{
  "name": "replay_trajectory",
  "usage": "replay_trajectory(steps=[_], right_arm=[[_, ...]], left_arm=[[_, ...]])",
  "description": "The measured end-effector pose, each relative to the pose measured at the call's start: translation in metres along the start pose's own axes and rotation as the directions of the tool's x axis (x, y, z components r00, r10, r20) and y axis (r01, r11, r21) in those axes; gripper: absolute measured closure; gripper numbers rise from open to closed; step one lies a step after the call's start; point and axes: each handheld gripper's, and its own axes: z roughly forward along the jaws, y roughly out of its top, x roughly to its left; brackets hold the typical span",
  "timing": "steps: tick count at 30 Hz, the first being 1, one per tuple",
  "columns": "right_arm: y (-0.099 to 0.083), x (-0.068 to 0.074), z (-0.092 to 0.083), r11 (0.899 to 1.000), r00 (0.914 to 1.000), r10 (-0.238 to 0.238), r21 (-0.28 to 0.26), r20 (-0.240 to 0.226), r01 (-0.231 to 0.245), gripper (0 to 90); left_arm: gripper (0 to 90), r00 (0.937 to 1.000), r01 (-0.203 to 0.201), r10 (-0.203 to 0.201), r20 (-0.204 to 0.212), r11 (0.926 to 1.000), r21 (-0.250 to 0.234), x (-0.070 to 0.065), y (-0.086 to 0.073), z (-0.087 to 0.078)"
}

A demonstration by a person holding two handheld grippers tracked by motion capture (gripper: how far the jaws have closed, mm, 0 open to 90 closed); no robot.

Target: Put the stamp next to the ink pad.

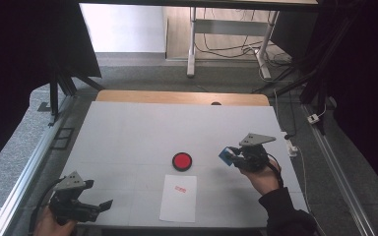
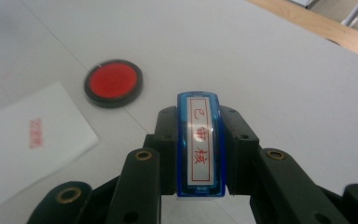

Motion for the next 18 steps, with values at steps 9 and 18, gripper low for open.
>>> replay_trajectory(steps=[9,18], right_arm=[[-0.011,-0.009,0.015,0.999,0.9998,0.004,0.053,0.017,-0.005,71.0],[-0.017,-0.011,0.032,0.995,0.9999,-0.003,0.102,0.012,0.002,71.0]], left_arm=[[1.5,1.0000,-0.001,0.001,0.000,1.0000,0.007,0.000,0.001,0.001],[1.9,1.0000,0.001,-0.001,0.003,1.0000,0.007,0.000,0.001,0.001]])
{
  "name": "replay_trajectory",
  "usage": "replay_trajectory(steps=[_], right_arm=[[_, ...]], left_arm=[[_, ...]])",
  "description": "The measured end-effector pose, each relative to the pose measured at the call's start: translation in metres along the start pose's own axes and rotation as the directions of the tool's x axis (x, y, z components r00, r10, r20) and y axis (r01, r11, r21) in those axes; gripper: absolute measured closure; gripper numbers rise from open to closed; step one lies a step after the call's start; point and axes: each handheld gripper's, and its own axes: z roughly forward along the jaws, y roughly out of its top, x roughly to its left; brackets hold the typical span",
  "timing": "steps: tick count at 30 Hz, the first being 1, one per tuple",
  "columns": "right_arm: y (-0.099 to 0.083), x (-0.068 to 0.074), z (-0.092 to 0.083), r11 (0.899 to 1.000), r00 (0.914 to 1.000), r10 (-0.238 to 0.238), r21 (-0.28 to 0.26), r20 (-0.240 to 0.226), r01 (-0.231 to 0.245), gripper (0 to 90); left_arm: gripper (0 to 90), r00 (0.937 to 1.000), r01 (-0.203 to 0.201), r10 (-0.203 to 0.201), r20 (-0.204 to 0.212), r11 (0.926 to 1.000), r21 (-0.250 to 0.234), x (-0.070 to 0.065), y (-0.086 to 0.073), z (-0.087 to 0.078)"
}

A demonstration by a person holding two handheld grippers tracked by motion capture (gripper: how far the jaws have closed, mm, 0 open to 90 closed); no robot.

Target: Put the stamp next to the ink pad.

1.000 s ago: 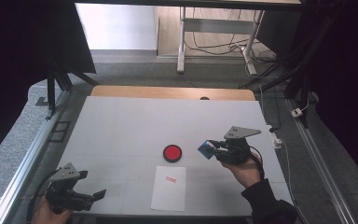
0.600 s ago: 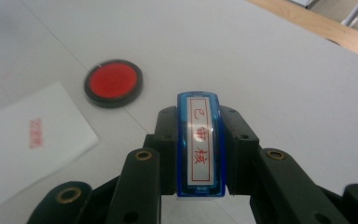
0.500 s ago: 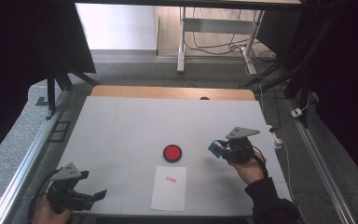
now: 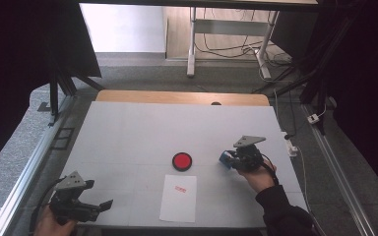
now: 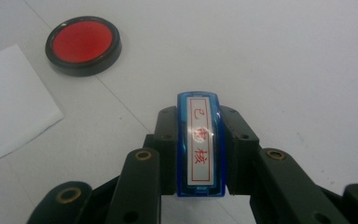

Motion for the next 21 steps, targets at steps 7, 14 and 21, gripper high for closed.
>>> replay_trajectory(steps=[7,14,21], right_arm=[[-0.0025,0.0007,0.0071,0.999,0.9999,-0.011,0.032,-0.002,0.011,71.0],[-0.0045,-0.0003,0.0110,0.999,0.9999,-0.010,0.050,-0.004,0.010,70.5],[-0.0043,-0.0001,0.0098,0.999,0.9999,0.013,0.048,-0.005,-0.013,66.6]], left_arm=[[2.1,1.0000,-0.002,0.002,-0.001,1.0000,0.000,-0.0003,0.0001,0.0000],[2.2,1.0000,-0.003,0.003,-0.001,1.0000,0.001,-0.0004,0.0001,0.0001],[2.3,1.0000,-0.003,0.003,-0.001,1.0000,0.002,-0.0004,0.0002,0.0001]])
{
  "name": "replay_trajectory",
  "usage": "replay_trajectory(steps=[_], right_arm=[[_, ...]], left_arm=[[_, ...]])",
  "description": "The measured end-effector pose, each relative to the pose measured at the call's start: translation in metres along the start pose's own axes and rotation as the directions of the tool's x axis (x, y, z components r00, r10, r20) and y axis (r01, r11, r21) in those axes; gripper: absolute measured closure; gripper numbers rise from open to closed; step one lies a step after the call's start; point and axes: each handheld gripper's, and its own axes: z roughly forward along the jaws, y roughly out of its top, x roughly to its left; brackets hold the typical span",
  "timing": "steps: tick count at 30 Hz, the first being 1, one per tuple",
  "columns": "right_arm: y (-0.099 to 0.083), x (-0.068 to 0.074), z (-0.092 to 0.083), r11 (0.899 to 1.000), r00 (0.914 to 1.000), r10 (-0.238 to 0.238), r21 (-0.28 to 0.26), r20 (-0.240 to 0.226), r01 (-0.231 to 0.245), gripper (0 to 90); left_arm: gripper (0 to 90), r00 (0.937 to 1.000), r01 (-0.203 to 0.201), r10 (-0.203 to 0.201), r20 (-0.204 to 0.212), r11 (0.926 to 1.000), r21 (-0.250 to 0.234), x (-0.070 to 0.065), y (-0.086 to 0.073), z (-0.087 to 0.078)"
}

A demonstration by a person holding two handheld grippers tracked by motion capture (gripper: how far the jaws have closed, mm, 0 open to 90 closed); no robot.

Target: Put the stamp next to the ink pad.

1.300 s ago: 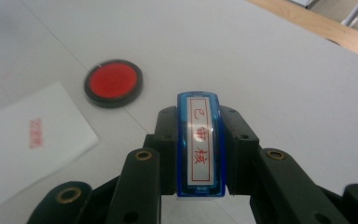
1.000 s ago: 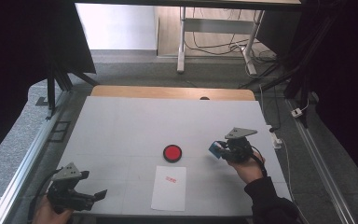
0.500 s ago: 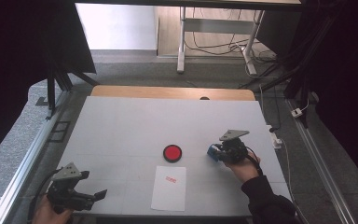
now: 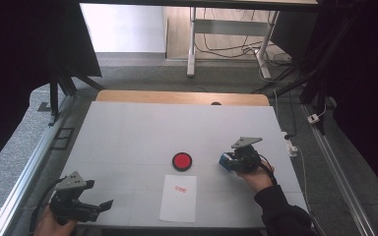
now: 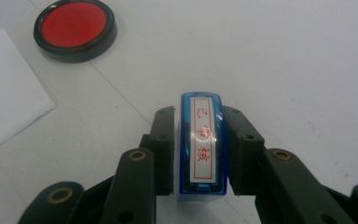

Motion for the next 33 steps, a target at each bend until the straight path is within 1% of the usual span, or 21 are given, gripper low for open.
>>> replay_trajectory(steps=[8,15,17,19,20,22,24,25,27,28,30,33], right_arm=[[0.001,0.001,-0.003,1.000,0.9998,0.017,-0.014,0.005,-0.017,58.3],[0.004,0.005,-0.008,1.000,0.9995,0.008,-0.024,0.030,-0.007,48.8],[0.005,0.006,-0.009,0.999,0.9993,0.003,-0.035,0.038,-0.002,45.5],[0.006,0.007,-0.010,0.999,0.9993,0.005,-0.036,0.037,-0.003,44.1],[0.008,0.009,-0.013,0.999,0.9990,0.004,-0.040,0.045,-0.002,39.6],[0.009,0.011,-0.014,0.999,0.9993,0.005,-0.049,0.037,-0.003,35.0],[0.010,0.012,-0.015,0.998,0.9993,0.014,-0.056,0.035,-0.012,29.9],[0.010,0.013,-0.016,0.998,0.9994,0.023,-0.054,0.025,-0.022,26.7],[0.011,0.015,-0.018,0.998,0.9992,0.037,-0.056,0.014,-0.036,24.2],[0.012,0.016,-0.019,0.997,0.9989,0.043,-0.062,0.019,-0.042,22.7],[0.014,0.018,-0.022,0.996,0.9986,0.051,-0.074,0.014,-0.049,16.5],[0.017,0.023,-0.030,0.994,0.9977,0.068,-0.089,-0.001,-0.068,11.2]], left_arm=[[2.3,1.0000,0.001,-0.001,-0.002,1.0000,0.000,0.000,0.000,0.000],[2.3,1.0000,0.001,-0.001,-0.002,1.0000,0.001,0.000,0.000,0.000],[2.3,1.0000,0.001,-0.001,-0.002,1.0000,0.001,0.000,0.000,0.000],[2.3,1.0000,0.001,-0.001,-0.003,1.0000,0.000,0.000,0.000,0.000],[2.3,1.0000,0.002,-0.002,-0.003,1.0000,0.001,0.000,0.000,0.000],[2.3,1.0000,0.002,-0.002,-0.004,1.0000,0.000,0.000,0.000,0.000],[2.3,1.0000,0.002,-0.002,-0.004,1.0000,0.000,0.000,0.000,0.000],[2.3,1.0000,0.003,-0.003,-0.003,1.0000,0.000,0.000,0.000,0.000],[2.3,1.0000,0.004,-0.004,-0.001,1.0000,-0.001,0.000,0.000,0.000],[2.3,1.0000,0.004,-0.004,-0.001,1.0000,-0.001,0.000,0.000,0.000],[2.3,1.0000,0.007,-0.007,0.002,1.0000,-0.001,0.000,0.000,0.000],[2.3,1.0000,0.008,-0.008,-0.001,1.0000,-0.001,0.001,-0.001,0.000]])
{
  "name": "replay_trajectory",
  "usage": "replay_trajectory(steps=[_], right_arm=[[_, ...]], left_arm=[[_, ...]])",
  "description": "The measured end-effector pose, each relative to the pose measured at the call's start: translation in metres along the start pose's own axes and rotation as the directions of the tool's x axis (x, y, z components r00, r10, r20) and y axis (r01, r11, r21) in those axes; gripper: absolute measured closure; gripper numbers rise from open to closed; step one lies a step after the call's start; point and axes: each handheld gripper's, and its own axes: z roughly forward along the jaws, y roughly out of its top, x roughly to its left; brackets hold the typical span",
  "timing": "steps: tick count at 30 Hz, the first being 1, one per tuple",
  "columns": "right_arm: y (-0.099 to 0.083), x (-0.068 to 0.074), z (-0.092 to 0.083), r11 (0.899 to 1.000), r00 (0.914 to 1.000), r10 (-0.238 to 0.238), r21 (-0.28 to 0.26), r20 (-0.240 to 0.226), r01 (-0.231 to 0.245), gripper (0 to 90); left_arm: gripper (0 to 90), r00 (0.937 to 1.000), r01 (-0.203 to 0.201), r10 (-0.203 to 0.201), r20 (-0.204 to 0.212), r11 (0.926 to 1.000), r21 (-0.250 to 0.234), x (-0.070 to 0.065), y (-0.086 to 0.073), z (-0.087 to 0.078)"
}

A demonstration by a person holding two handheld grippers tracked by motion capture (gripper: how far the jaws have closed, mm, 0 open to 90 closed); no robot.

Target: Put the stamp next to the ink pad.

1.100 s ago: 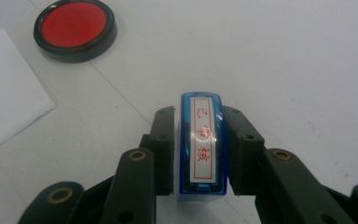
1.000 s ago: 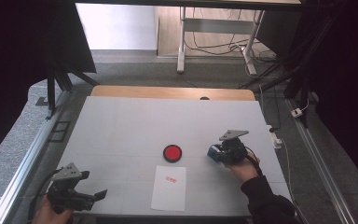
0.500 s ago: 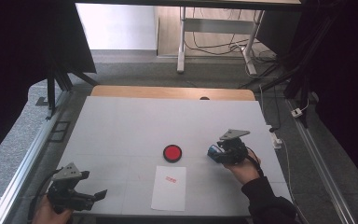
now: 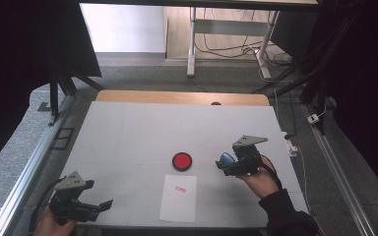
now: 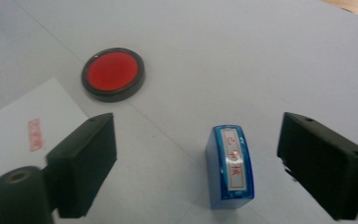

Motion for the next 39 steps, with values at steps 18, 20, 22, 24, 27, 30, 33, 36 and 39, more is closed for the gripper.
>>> replay_trajectory(steps=[18,20,22,24,27,30,33,36,39], right_arm=[[-0.014,0.018,-0.033,1.000,0.9996,0.012,-0.024,-0.023,-0.013,0.5],[-0.015,0.019,-0.035,1.000,0.9996,0.015,-0.025,-0.025,-0.015,0.5],[-0.019,0.022,-0.039,1.000,0.9997,0.015,-0.026,-0.021,-0.015,0.3],[-0.022,0.023,-0.042,1.000,0.9997,0.015,-0.026,-0.020,-0.015,0.1],[-0.028,0.025,-0.047,0.999,0.9998,0.017,-0.031,-0.014,-0.018,0.1],[-0.033,0.026,-0.052,0.999,0.9997,0.025,-0.043,-0.002,-0.025,0.1],[-0.037,0.026,-0.058,0.998,0.9994,0.033,-0.050,0.005,-0.033,0.1],[-0.044,0.026,-0.064,0.997,0.9985,0.054,-0.057,0.006,-0.054,0.1],[-0.050,0.026,-0.069,0.995,0.9975,0.071,-0.064,0.006,-0.070,0.0]], left_arm=[[2.3,1.0000,0.000,0.000,0.000,1.0000,-0.001,0.000,0.000,0.000],[2.3,1.0000,0.000,0.000,-0.001,1.0000,-0.001,0.000,0.000,0.000],[2.3,1.0000,-0.001,0.001,-0.001,1.0000,-0.001,0.000,0.000,0.000],[2.3,1.0000,0.000,0.000,-0.001,1.0000,-0.001,0.000,0.000,0.000],[2.3,1.0000,-0.001,0.001,-0.001,1.0000,-0.002,0.000,0.000,0.000],[2.2,1.0000,-0.001,0.001,-0.001,1.0000,-0.002,0.000,0.000,0.000],[2.2,1.0000,-0.002,0.002,-0.001,1.0000,-0.003,0.000,0.000,0.000],[2.2,1.0000,-0.002,0.002,-0.001,1.0000,-0.003,0.000,0.000,0.000],[2.2,1.0000,-0.001,0.001,-0.001,1.0000,-0.005,0.000,0.000,0.000]])
